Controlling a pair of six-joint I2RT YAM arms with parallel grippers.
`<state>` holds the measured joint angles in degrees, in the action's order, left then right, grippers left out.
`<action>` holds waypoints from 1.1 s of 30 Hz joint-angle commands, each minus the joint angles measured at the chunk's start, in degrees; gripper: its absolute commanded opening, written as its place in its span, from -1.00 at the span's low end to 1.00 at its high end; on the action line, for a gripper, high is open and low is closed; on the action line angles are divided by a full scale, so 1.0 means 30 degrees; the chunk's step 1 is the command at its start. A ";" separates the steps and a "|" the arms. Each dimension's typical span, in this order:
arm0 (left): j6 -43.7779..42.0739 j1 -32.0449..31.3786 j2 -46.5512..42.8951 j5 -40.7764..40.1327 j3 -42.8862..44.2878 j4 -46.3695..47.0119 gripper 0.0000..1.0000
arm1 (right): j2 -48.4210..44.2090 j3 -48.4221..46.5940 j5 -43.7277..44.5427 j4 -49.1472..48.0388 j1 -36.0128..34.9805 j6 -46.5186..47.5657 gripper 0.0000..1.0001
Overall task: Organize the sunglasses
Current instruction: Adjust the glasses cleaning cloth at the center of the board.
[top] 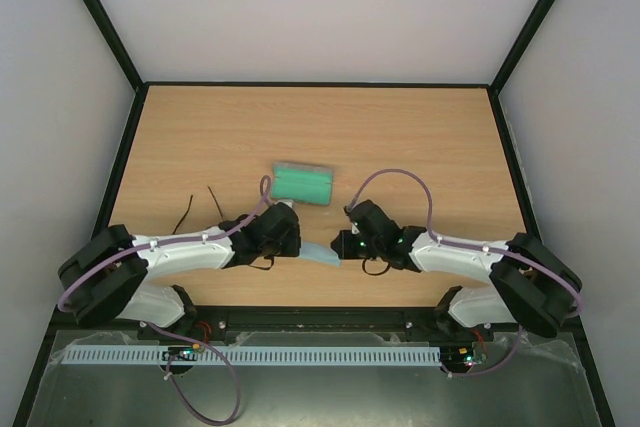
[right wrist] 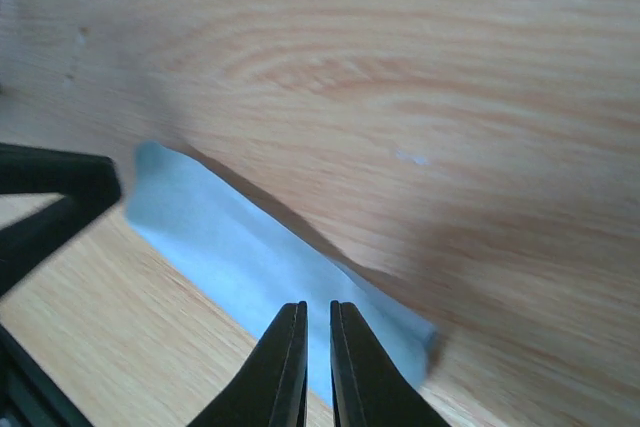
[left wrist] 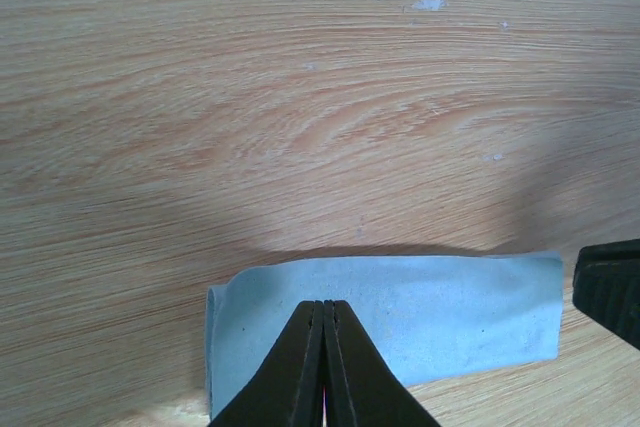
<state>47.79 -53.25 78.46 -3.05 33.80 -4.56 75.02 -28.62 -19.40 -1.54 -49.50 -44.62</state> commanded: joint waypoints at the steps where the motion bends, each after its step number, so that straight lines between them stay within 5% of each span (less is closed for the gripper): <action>1: 0.0203 0.0142 -0.0059 -0.0048 -0.0241 -0.0161 -0.95 | 0.0085 0.1042 0.0365 -0.0069 0.0040 -0.0421 -0.83; 10: 0.0554 0.0143 0.0698 0.0128 -0.1579 0.1045 -0.95 | 0.1489 0.1726 0.0672 -0.0761 0.0048 -0.0536 -0.84; 18: 0.0913 0.0143 -0.0014 0.0214 -0.2469 0.1068 -0.95 | -0.0503 0.1001 0.1066 0.1153 0.0058 -0.0415 -0.83; 26: 0.1169 0.0114 -0.2998 -0.0166 -0.2242 -0.1377 -0.93 | -0.1513 -0.1766 0.2817 0.4427 0.0219 0.0871 -0.62; 33: 0.0946 0.0251 -0.5692 -0.1385 -0.0938 -0.4755 -0.67 | 0.0721 -0.4759 0.3605 0.5606 0.0738 0.2263 -0.48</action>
<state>50.83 -53.06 64.29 -4.38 28.32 -11.25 74.06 -38.81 -11.88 10.70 -48.07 -41.21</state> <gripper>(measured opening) 0.139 0.245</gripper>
